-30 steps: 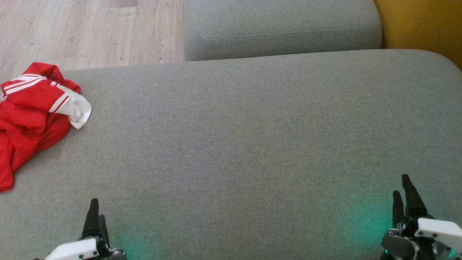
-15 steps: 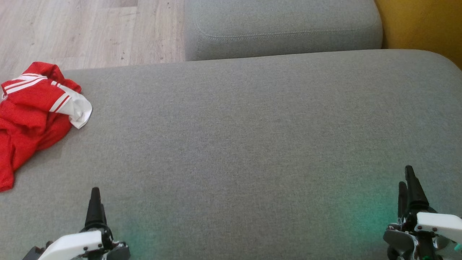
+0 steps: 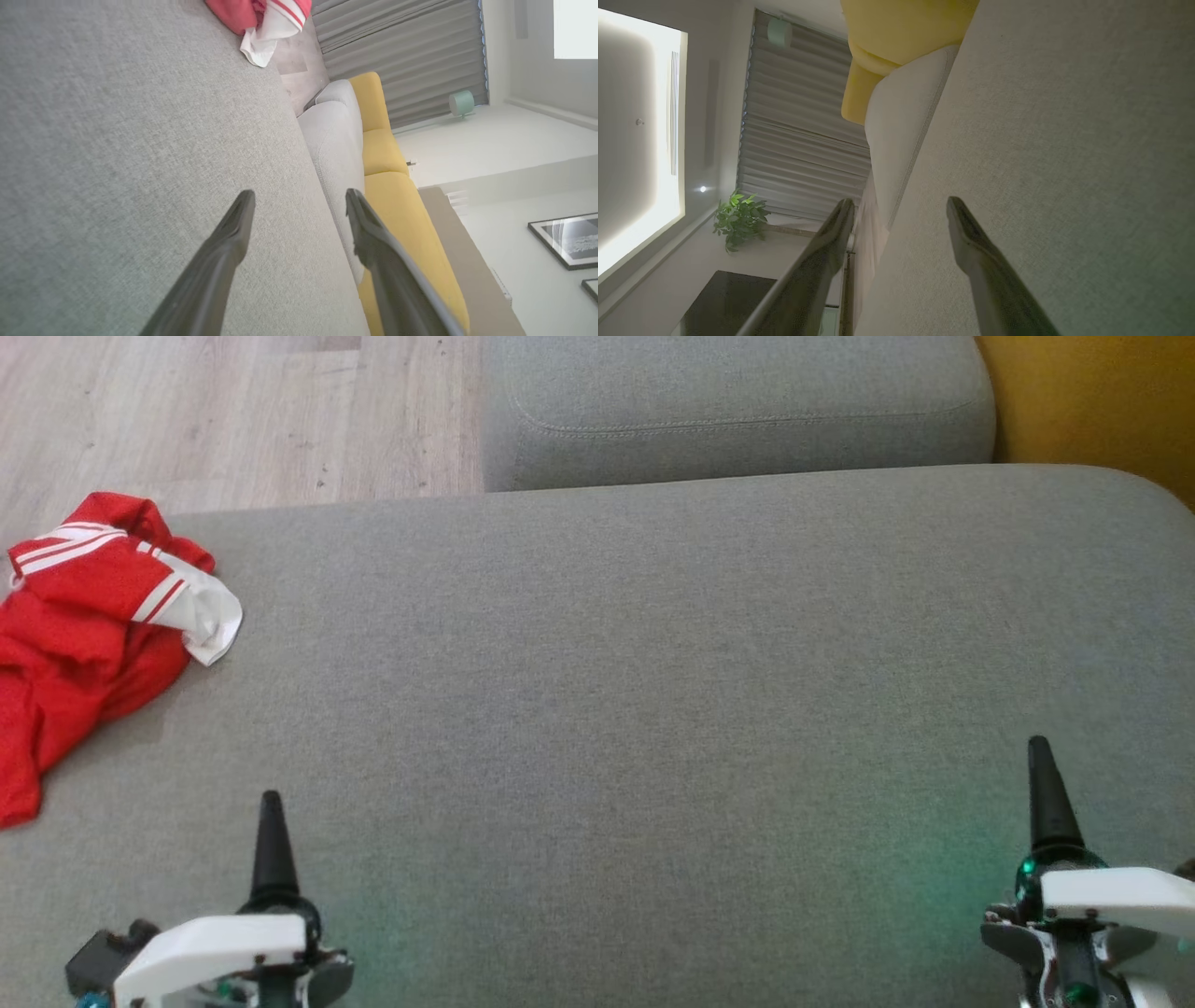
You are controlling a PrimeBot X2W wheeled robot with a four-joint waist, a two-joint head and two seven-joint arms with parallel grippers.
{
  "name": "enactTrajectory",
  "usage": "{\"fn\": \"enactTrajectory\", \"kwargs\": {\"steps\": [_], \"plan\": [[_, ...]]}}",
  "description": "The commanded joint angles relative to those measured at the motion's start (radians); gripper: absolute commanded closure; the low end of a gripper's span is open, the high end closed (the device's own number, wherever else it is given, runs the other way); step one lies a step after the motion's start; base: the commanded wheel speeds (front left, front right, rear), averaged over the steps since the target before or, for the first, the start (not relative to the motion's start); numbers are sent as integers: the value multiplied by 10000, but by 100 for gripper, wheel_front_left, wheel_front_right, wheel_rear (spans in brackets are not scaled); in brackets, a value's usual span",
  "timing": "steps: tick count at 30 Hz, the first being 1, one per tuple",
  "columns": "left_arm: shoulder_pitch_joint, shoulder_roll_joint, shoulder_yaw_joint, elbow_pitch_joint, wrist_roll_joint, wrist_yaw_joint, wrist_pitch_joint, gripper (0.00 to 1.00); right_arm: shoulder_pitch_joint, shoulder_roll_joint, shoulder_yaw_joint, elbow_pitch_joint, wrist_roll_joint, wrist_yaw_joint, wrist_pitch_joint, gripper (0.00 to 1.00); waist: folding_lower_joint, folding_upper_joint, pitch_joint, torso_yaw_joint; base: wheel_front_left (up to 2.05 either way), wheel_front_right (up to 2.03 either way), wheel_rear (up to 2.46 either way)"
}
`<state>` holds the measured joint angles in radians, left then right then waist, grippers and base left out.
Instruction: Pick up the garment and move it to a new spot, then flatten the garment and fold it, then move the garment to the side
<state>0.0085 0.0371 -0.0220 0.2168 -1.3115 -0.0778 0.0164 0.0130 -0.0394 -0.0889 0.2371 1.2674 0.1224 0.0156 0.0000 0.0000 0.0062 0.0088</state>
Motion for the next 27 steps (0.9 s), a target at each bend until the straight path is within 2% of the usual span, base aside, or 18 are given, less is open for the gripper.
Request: {"fn": "enactTrajectory", "kwargs": {"steps": [1,9,27], "plan": [[-256,72,-13,-462,295,50,-90,0,-186,-49,120,-438,-286,24,-101,0,0,0,2,3,0,0,0],[-176,77,-326,-584,1929,143,-327,0,-109,-54,384,-685,-1477,29,-338,0,0,0,13,27,0,0,0],[9,89,-771,-707,4312,361,-862,0,32,-66,857,-929,-3865,41,-868,0,0,0,14,83,0,0,0]]}}
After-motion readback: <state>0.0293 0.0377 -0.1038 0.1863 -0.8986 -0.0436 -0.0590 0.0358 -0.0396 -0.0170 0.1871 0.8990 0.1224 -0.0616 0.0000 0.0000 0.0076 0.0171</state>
